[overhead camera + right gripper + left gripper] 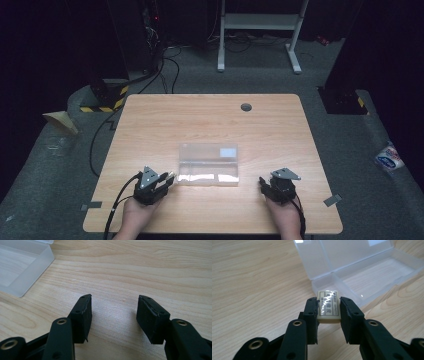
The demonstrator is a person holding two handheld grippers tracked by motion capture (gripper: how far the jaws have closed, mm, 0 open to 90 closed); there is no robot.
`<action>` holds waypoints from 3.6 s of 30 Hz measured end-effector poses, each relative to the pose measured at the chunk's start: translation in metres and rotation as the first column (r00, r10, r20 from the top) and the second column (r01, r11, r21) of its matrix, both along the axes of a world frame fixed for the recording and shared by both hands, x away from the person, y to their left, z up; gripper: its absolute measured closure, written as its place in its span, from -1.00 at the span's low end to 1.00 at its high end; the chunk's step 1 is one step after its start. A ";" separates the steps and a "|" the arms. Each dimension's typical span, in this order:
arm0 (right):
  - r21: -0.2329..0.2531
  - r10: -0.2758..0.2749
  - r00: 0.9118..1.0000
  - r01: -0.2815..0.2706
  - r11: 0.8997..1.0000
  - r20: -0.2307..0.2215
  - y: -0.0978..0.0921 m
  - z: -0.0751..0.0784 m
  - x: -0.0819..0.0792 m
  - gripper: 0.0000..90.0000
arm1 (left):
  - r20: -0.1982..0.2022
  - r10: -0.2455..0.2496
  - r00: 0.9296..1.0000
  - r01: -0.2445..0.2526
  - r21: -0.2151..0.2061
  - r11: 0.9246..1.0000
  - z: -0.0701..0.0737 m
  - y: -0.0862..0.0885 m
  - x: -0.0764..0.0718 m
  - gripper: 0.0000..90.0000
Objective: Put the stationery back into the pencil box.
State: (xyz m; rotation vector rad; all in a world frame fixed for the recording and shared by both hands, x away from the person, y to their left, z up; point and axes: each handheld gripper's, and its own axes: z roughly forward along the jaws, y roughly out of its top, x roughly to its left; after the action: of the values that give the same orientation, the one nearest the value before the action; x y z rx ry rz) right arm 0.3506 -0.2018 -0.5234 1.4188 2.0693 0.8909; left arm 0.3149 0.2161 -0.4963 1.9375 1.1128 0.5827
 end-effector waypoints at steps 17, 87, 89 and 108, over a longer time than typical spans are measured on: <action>0.004 0.005 1.000 -0.005 1.000 0.000 0.001 0.000 -0.001 0.01 | -0.016 0.032 0.999 -0.032 -0.019 0.999 0.004 -0.026 0.021 0.51; 0.002 0.031 1.000 -0.031 1.000 -0.004 0.001 0.000 -0.001 -0.02 | -0.036 0.135 0.990 -0.134 0.009 0.991 0.002 0.050 0.039 -0.83; 0.003 0.031 1.000 -0.031 1.000 -0.004 0.001 0.000 -0.001 -0.02 | -0.045 0.145 0.988 -0.144 0.021 0.989 0.001 0.060 0.039 -0.86; -0.009 0.030 1.000 -0.030 1.000 0.006 0.002 0.000 -0.001 -0.02 | -0.128 0.237 0.963 -0.230 0.073 0.971 -0.034 0.106 0.017 -0.71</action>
State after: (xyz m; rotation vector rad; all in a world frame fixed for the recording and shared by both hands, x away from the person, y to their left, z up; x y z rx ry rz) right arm 0.3495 -0.1999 -0.5236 1.3823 2.0920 0.8958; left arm 0.3315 0.3221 -0.5302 1.9319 1.4394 0.6216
